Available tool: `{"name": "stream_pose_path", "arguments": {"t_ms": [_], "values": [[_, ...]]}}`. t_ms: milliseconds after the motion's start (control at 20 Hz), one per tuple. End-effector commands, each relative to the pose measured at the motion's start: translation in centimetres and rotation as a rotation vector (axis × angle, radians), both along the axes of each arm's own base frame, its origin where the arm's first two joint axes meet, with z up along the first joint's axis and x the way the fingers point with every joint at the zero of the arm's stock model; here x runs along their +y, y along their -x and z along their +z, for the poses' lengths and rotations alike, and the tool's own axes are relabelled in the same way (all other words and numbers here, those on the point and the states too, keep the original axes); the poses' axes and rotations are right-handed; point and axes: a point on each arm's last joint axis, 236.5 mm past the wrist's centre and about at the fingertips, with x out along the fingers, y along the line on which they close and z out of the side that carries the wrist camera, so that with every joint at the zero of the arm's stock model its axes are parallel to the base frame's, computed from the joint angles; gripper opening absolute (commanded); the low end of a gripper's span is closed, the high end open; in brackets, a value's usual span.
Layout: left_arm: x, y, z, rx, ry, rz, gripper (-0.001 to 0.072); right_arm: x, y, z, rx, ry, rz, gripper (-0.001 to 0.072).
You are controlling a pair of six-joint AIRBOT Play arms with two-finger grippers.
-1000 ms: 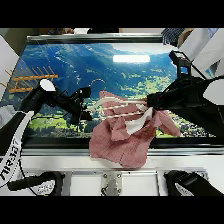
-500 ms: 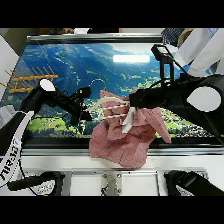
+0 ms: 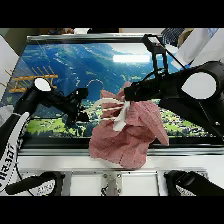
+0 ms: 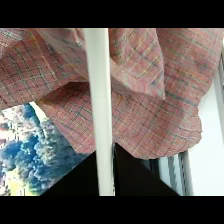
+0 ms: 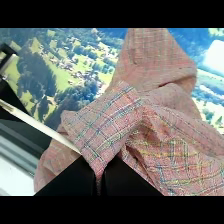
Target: Fold the clothes and pants, and hang the long-sleeved shirts on hangers.
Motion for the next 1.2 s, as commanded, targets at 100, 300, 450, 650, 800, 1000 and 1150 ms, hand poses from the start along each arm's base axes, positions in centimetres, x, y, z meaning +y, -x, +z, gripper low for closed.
{"name": "stream_pose_path", "arguments": {"t_ms": [100,300,450,650,800,1000,1150], "values": [[0.7,-0.3,0.6,-0.016,0.007,0.022,0.0013,2.4,1.0,0.1,0.034,-0.03,0.061,0.0015],[0.7,-0.3,0.7,-0.015,0.009,0.022,0.0013,6.1,1.6,-0.8,0.028,-0.044,0.129,0.0015],[0.7,-0.2,0.7,-0.015,0.01,0.022,0.0013,8.6,1.6,-0.2,0.003,-0.086,0.16,0.0015],[0.7,-0.3,0.7,-0.016,0.009,0.023,0.0013,10.3,1.7,-0.2,0.014,-0.102,0.187,0.0015],[0.7,-0.3,0.7,-0.028,0.012,0.011,0.0013,10.7,1.7,-0.7,0.028,-0.099,0.193,0.0015],[0.7,-0.5,0.6,-0.039,0.014,0.009,0.0013,10.6,1.7,-0.7,0.026,-0.098,0.192,0.0018],[0.7,-0.4,0.6,-0.036,0.014,0.007,0.0014,10.5,1.5,-0.8,0.02,-0.088,0.191,0.014]]}}
